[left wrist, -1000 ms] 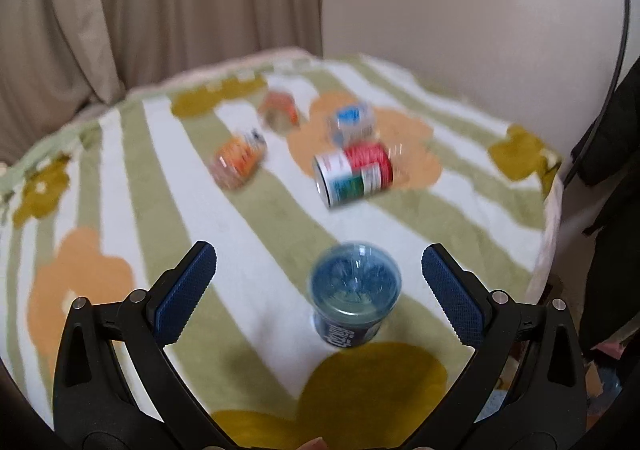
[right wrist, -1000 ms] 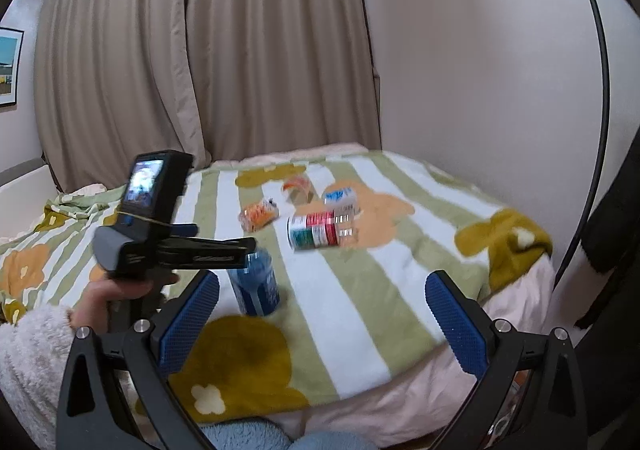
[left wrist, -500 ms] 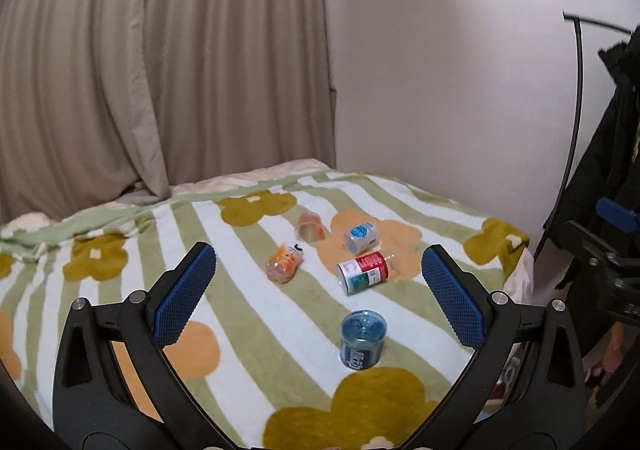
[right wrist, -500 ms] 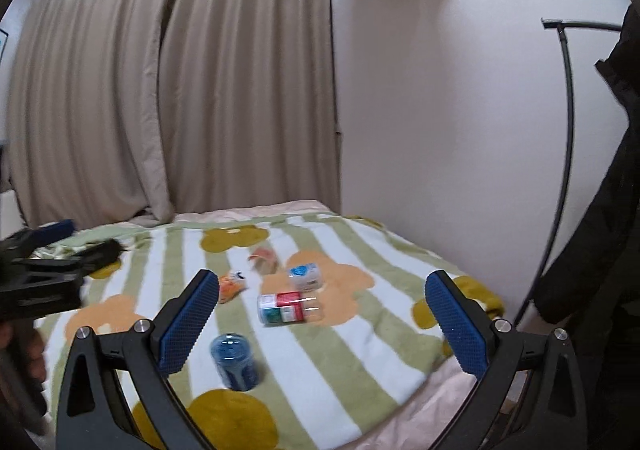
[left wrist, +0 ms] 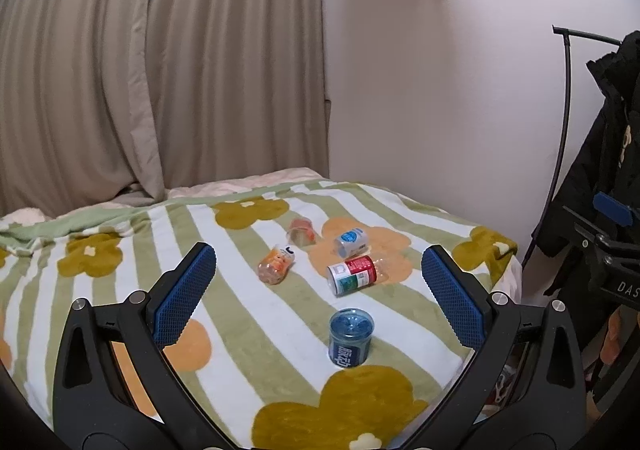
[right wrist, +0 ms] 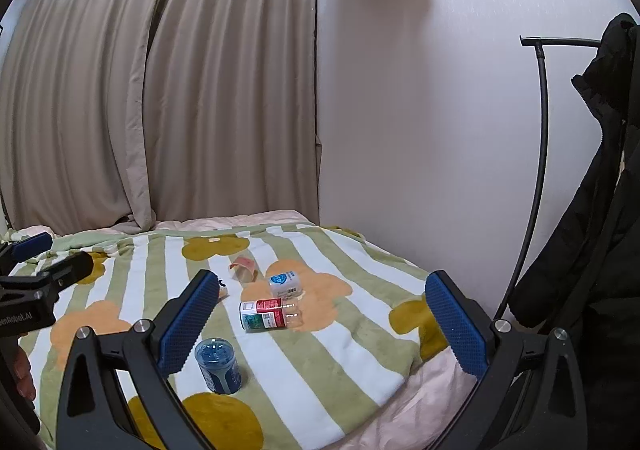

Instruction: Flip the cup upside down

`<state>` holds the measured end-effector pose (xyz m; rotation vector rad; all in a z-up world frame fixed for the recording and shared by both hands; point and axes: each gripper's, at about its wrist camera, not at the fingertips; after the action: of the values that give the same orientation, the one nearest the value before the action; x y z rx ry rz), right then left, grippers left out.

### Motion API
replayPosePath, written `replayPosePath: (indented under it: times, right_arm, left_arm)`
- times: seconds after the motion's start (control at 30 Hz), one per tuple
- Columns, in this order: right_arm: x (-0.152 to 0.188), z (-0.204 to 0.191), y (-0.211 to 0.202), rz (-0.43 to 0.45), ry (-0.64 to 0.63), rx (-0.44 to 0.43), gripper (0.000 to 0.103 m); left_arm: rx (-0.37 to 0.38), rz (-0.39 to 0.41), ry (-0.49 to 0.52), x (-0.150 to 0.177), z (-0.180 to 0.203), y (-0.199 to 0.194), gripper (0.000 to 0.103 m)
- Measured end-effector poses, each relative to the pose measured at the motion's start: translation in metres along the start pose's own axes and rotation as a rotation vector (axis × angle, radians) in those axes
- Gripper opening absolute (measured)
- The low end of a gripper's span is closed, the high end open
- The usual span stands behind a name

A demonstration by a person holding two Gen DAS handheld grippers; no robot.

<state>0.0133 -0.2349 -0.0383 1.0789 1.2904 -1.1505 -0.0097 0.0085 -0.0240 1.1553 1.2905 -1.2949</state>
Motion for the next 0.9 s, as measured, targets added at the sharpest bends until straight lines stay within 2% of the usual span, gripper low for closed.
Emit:
replayPosePath:
  times: [0.9]
  right_arm:
    - [-0.003,0.008,0.001,-0.018,0.011,0.035,0.103]
  left_arm:
    - [0.036,0.013,0.005,0.000,0.018,-0.002,0.103]
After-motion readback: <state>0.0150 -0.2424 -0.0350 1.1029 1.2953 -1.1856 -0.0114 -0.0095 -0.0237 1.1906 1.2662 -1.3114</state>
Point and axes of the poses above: each gripper's, at about its wrist camera, not at the fingertips, and y roughly the way its jaws point, z to its right, x to its underside, and after that the axes turned 9 degrees about z, right-handed
